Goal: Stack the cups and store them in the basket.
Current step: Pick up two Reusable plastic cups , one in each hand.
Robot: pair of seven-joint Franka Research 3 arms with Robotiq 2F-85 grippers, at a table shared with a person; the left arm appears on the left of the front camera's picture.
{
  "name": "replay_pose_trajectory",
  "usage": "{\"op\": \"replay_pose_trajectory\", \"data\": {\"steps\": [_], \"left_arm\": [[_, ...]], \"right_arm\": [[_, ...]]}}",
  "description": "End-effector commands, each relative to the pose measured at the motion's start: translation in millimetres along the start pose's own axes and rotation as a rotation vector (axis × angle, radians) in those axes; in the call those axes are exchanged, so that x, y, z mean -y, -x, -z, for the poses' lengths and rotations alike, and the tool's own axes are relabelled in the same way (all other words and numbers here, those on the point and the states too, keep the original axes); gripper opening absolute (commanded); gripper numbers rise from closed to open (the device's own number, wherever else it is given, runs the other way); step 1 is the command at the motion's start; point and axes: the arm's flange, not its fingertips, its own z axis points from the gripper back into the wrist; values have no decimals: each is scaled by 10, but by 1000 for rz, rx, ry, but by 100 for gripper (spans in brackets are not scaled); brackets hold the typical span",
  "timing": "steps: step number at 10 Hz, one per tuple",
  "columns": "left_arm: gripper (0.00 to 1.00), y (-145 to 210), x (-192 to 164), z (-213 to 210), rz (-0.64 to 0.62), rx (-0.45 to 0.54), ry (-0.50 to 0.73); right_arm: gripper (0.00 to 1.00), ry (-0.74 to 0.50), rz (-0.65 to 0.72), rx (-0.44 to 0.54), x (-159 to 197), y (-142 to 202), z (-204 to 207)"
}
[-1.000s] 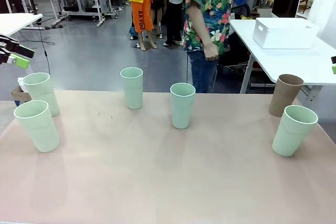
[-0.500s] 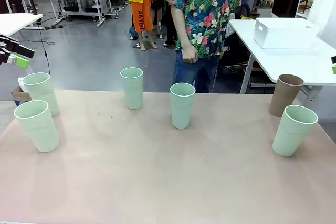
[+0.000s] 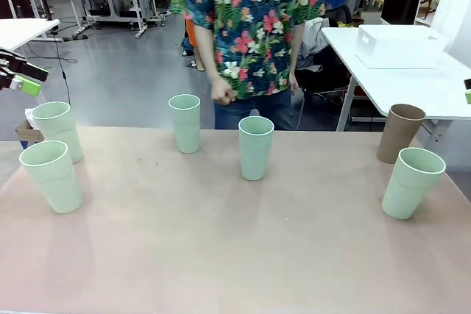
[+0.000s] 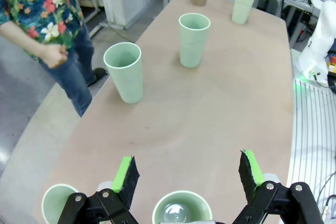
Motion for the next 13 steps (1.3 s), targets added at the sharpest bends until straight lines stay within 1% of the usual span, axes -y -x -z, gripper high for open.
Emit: {"op": "replay_pose_trajectory", "data": {"steps": [1,13], "left_arm": [[100,-16,-9,4,9,17,5],[100,-16,-9,4,9,17,5]], "right_arm": [[100,-1,-16,27,26,-26,12],[100,-1,-16,27,26,-26,12]]}}
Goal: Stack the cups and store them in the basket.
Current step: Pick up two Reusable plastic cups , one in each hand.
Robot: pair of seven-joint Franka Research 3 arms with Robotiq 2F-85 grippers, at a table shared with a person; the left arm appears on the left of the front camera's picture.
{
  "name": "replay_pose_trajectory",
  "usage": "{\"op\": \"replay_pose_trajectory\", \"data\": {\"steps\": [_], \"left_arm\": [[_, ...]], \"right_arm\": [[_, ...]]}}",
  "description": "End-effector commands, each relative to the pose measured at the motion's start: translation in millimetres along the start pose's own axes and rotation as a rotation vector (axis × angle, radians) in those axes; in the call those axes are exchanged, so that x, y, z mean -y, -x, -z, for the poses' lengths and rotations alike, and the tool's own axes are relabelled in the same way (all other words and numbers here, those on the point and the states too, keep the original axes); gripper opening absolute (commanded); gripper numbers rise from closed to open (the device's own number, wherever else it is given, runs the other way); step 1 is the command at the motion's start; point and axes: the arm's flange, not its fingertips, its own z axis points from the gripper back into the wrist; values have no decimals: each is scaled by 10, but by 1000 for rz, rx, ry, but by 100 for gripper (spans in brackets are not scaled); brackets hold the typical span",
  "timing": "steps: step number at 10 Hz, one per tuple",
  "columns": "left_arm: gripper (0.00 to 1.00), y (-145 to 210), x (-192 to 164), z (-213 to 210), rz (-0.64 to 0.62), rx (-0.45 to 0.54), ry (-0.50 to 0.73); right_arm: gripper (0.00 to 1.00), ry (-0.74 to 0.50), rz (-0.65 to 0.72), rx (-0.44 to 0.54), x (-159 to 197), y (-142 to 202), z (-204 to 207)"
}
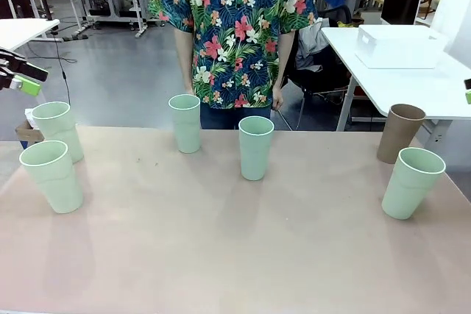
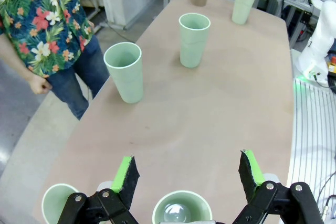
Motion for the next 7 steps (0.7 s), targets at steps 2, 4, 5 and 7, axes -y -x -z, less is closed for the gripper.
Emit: {"op": "replay_pose_trajectory", "data": {"steps": [2,4,5,7], "left_arm": [[100,-18,-9,6,9,17,6],[100,-18,-9,6,9,17,6],[100,-18,-9,6,9,17,6],[100,-18,-9,6,9,17,6]], "right_arm": [[100,-1,-17,27,26,-27,13],[100,-1,-17,27,26,-27,13],[100,-1,-17,27,26,-27,13],[100,-1,-17,27,26,-27,13]]}}
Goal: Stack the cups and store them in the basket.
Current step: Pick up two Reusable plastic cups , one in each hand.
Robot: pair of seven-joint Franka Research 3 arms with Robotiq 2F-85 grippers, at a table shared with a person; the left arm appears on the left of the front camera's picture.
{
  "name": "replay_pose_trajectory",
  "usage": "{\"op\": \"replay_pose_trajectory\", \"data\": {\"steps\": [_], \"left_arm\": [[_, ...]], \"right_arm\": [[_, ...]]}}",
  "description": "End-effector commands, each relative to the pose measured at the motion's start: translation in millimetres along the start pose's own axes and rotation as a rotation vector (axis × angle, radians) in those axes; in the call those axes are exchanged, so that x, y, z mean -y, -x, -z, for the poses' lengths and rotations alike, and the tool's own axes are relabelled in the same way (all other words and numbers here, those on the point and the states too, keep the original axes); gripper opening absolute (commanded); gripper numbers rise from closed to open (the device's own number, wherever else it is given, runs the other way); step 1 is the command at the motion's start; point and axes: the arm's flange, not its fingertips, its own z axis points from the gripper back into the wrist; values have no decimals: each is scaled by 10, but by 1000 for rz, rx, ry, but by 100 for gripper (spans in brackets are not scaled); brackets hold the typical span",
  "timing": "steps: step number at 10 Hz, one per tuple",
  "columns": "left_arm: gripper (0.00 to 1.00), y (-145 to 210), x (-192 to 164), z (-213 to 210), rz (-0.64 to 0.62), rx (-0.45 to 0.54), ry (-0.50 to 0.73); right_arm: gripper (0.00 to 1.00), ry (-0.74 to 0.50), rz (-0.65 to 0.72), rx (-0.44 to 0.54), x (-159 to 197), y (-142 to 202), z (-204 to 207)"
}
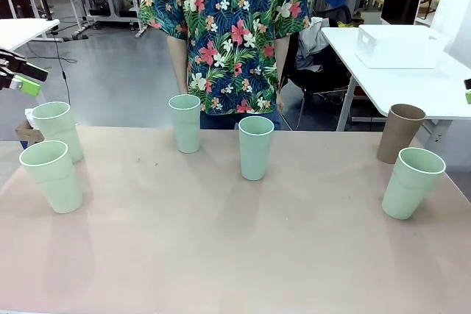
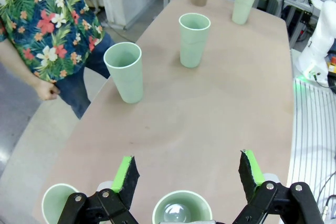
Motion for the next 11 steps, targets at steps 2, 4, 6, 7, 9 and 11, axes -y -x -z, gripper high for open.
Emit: {"op": "replay_pose_trajectory", "data": {"steps": [2,4,6,7,9,11], "left_arm": [[100,-18,-9,7,10,17,6],[100,-18,-9,7,10,17,6],[100,-18,-9,7,10,17,6],[100,0,0,0,0,0,0],[100,-30,-509,-79,-19,0,-28],[100,49,-1000,-94,-28,20,31]], "right_arm": [[100,-1,-17,27,27,-27,13],[100,-1,-17,27,27,-27,13],[100,-1,-17,27,27,-27,13],[100,0,0,0,0,0,0],[100,-65,36,50,608,-274,153],[100,-130,33,140,1148,-220,287]]}}
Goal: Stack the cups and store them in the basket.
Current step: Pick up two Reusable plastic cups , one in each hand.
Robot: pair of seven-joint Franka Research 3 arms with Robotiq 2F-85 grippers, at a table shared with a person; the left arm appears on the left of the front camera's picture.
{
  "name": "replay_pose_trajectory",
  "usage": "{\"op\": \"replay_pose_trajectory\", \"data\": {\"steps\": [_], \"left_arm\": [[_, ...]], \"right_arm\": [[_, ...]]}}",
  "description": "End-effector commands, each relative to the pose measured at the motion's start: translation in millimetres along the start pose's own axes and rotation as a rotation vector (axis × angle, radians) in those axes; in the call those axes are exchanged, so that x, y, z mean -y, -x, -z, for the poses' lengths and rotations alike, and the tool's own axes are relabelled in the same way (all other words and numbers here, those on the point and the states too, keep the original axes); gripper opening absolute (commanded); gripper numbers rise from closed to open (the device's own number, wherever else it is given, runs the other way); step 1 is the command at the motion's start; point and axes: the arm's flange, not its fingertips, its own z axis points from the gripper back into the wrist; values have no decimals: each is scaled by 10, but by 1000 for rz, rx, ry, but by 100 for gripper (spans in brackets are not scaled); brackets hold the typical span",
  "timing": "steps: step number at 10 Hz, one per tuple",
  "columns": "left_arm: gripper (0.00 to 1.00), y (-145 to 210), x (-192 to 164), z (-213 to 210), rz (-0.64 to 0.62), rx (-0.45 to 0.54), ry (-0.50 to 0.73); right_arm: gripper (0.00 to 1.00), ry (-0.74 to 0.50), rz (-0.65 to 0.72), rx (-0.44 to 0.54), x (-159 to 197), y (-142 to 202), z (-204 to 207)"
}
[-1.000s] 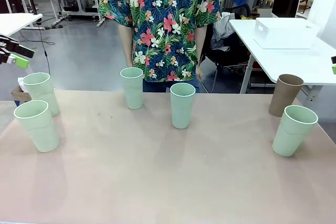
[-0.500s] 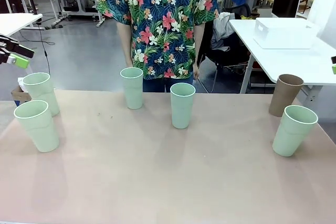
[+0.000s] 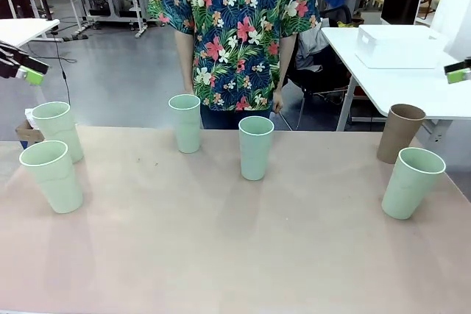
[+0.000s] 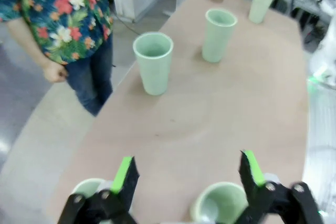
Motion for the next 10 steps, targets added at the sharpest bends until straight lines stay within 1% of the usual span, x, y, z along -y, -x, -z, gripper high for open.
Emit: {"op": "replay_pose_trajectory", "data": {"steps": [1,3,5,6,7,8,9,10], "left_arm": [[100,79,-461,-44,21,69,62],[100,316,-744,-150,42,147,51],[100,624,-916,-267,85,236,33],[100,783,-995,-331,105,267,18],[100,969,-1060,-366,119,277,25],[100,1193,-1186,-434,126,297,47],[100,1369,-1293,-505,129,336,73],[100,1502,-1411,-537,131,356,92]], "right_arm": [[100,-49,-33,110,602,87,-36],[100,-71,-75,189,995,369,-83],[100,-95,-105,239,1307,688,-121],[100,-89,-105,253,1401,839,-138],[100,-102,-109,266,1468,992,-133],[100,-116,-104,297,1535,1163,-148],[100,-129,-97,314,1587,1311,-158],[100,-135,-103,328,1641,1450,-146]]}}
